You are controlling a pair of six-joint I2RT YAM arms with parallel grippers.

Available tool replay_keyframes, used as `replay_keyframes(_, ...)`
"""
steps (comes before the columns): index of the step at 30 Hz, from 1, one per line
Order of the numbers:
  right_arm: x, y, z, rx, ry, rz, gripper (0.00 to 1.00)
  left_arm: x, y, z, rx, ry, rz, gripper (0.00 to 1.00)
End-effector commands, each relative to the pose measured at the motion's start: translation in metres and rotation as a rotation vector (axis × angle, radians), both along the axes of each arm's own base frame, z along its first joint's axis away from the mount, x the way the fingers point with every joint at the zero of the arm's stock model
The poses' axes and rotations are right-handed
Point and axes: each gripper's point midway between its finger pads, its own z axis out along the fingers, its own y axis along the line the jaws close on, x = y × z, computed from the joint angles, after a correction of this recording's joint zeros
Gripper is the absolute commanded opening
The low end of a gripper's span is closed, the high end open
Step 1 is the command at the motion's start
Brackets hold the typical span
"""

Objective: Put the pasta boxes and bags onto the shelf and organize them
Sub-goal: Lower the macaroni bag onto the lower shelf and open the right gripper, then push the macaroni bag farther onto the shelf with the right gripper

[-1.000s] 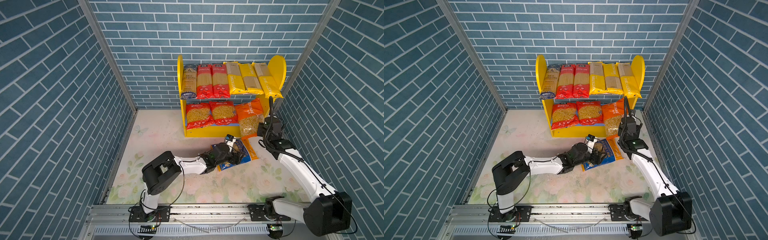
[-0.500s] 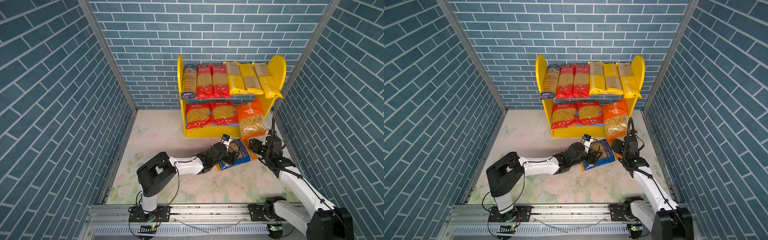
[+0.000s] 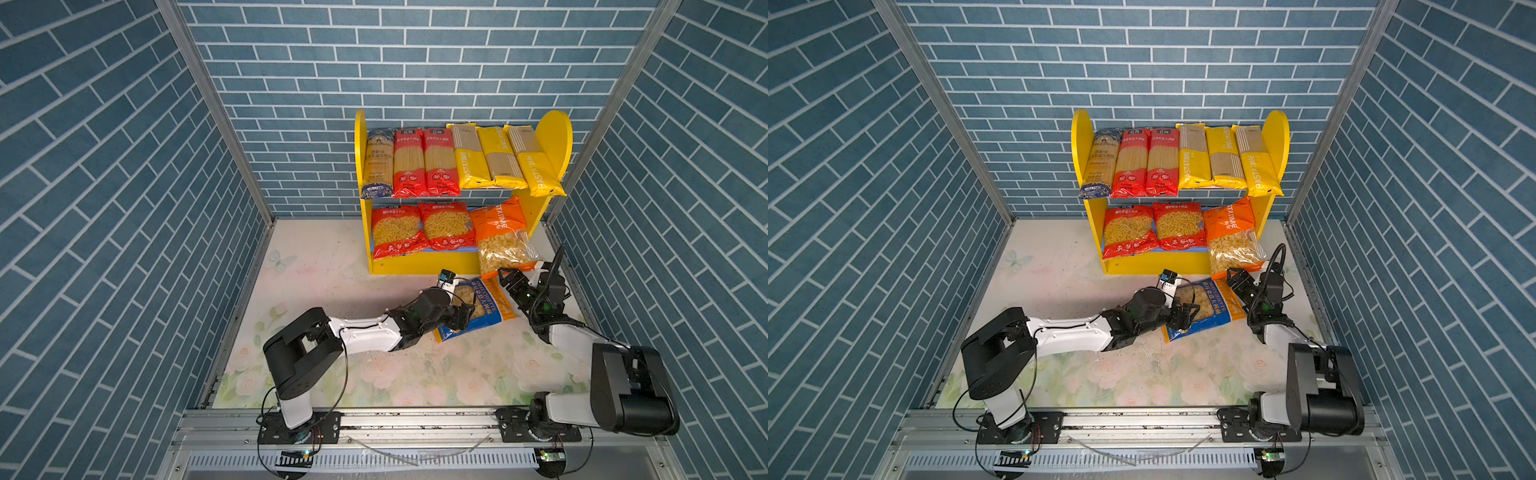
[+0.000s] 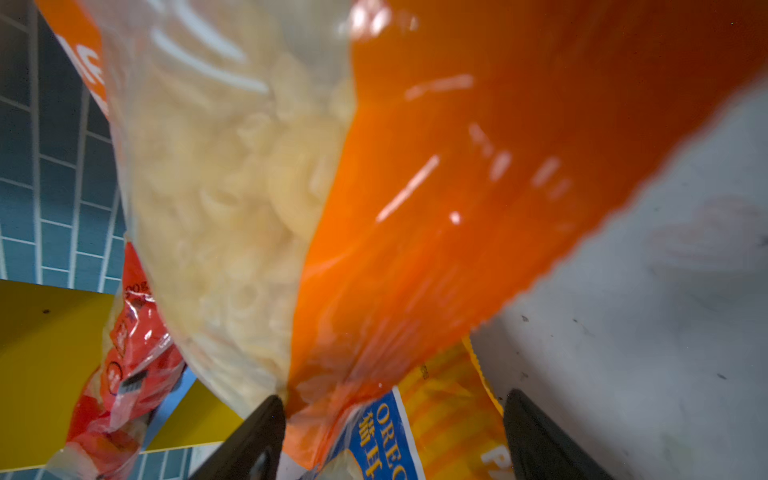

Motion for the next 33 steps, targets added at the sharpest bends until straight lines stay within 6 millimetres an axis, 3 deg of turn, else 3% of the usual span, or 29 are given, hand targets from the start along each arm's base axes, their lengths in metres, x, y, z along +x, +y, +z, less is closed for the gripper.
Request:
replay_keyframes(1, 0.014, 0.013, 0.026, 0.144, -0.129, 0.043, 0.8, -0.003, 0.006, 0.0, 0.015, -0.001, 0.01, 0.78)
replay_keyframes(8, 0.022, 0.02, 0.047, 0.196, -0.2, 0.077, 0.68, -0.004, 0.007, -0.002, 0.022, 0.002, 0.01, 0.78)
replay_keyframes(16, 0.025, 0.023, 0.08, 0.229, -0.269, 0.098, 0.28, -0.004, 0.009, -0.005, 0.023, 0.011, 0.015, 0.78)
replay_keyframes(20, 0.029, 0.024, 0.094, 0.246, -0.282, 0.102, 0.14, -0.005, 0.011, -0.004, 0.023, 0.017, 0.016, 0.78)
replay_keyframes(28, 0.037, 0.02, 0.11, 0.294, -0.285, 0.063, 0.03, -0.006, 0.015, -0.005, 0.018, 0.013, 0.027, 0.78)
replay_keyframes(33, 0.047, 0.019, 0.141, 0.375, -0.351, 0.046, 0.0, -0.007, 0.015, -0.008, 0.027, 0.02, 0.026, 0.78)
